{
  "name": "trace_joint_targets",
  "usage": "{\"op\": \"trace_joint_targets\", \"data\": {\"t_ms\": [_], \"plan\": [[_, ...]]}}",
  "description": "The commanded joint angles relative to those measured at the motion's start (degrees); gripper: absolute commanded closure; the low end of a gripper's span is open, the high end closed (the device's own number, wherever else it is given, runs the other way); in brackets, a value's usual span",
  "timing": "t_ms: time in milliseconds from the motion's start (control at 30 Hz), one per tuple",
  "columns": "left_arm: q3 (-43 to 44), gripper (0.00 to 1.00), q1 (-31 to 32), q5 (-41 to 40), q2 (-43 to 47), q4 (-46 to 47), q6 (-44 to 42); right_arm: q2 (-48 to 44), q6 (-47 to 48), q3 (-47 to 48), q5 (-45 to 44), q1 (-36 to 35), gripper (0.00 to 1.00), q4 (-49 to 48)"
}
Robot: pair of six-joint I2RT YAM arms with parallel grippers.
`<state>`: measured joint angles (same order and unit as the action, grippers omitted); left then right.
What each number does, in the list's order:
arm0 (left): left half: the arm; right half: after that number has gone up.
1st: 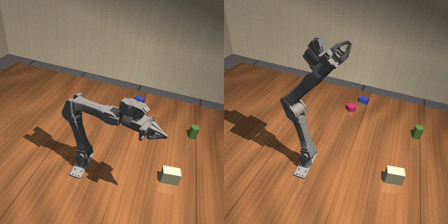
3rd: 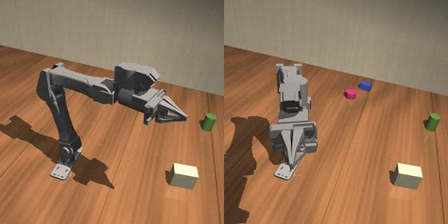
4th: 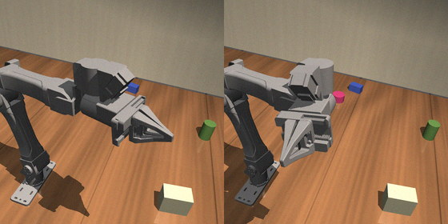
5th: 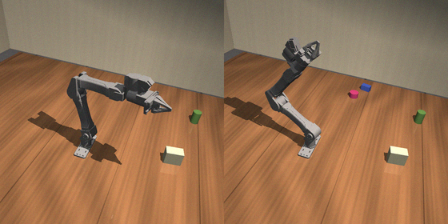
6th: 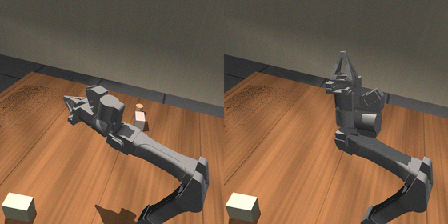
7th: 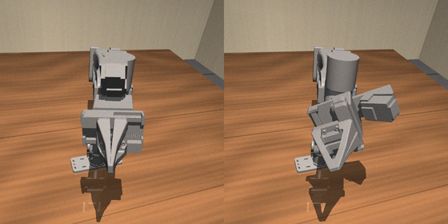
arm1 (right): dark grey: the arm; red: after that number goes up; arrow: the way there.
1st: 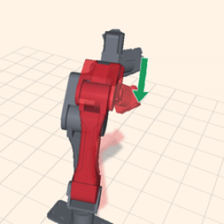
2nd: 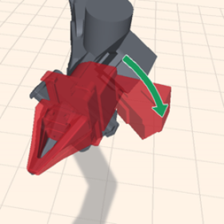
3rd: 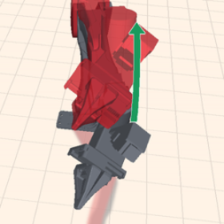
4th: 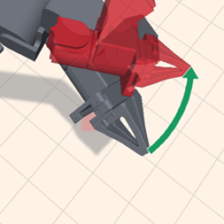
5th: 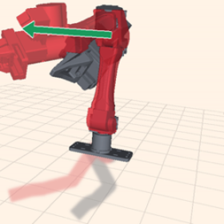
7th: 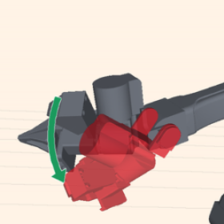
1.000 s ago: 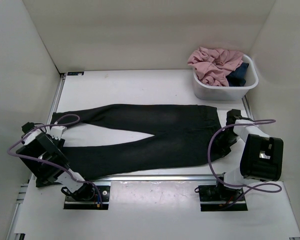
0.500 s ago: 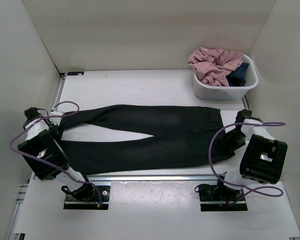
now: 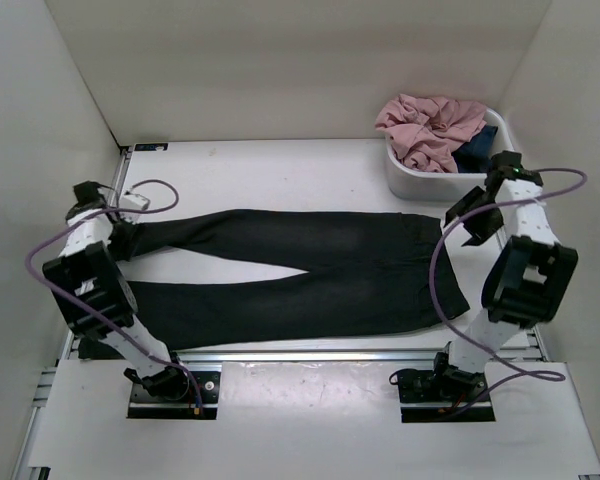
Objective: Fold and stack the trousers
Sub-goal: Fold the trousers
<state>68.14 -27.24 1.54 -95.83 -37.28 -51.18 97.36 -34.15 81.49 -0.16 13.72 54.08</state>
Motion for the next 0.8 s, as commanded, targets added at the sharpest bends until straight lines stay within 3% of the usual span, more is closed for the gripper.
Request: {"op": "trace_joint_targets", "data": {"t_ms": [0,167,233,333,367,467,500,533,667,767], "plan": [[-1.43,0.15,3.07,-6.17,-3.12,4.99,1.16,5.63,0.32,5.06,1.22,-2.64,0.32,1.55],[0.94,0.15,3.07,-14.10,-9.72,8.88,1.70,14.33,-2.14,13.41,-0.09,-6.06,0.29,1.02],[1.55,0.20,3.07,-15.34,-10.95,9.42,1.70,17.75,-3.63,16.23,-0.63,-6.60,0.28,-0.11],[2.09,0.36,3.07,-14.82,-11.57,9.42,1.70,21.97,-4.95,18.25,-0.63,-7.65,0.27,-0.65],[2.09,0.47,3.07,-14.81,-12.09,9.42,1.70,22.86,-5.57,18.26,-0.63,-7.65,0.26,-1.17],[1.38,0.68,3.60,-14.81,-12.10,9.42,1.70,25.68,-6.89,17.04,-3.69,-8.35,0.24,-1.17],[0.86,0.81,3.60,-14.81,-12.10,9.42,1.70,25.69,-6.89,16.07,-5.18,-8.96,0.24,-1.70],[0.86,0.86,3.60,-14.81,-11.58,8.89,1.70,26.21,-7.59,15.02,-6.59,-8.97,0.24,-1.70],[1.64,0.86,3.60,-13.76,-9.73,8.28,2.31,26.21,-8.21,10.97,-13.62,-12.12,0.24,-3.20],[4.88,0.86,3.60,-10.95,-7.28,4.51,3.80,18.61,-9.35,5.28,-22.75,-15.89,0.29,-7.73]]}}
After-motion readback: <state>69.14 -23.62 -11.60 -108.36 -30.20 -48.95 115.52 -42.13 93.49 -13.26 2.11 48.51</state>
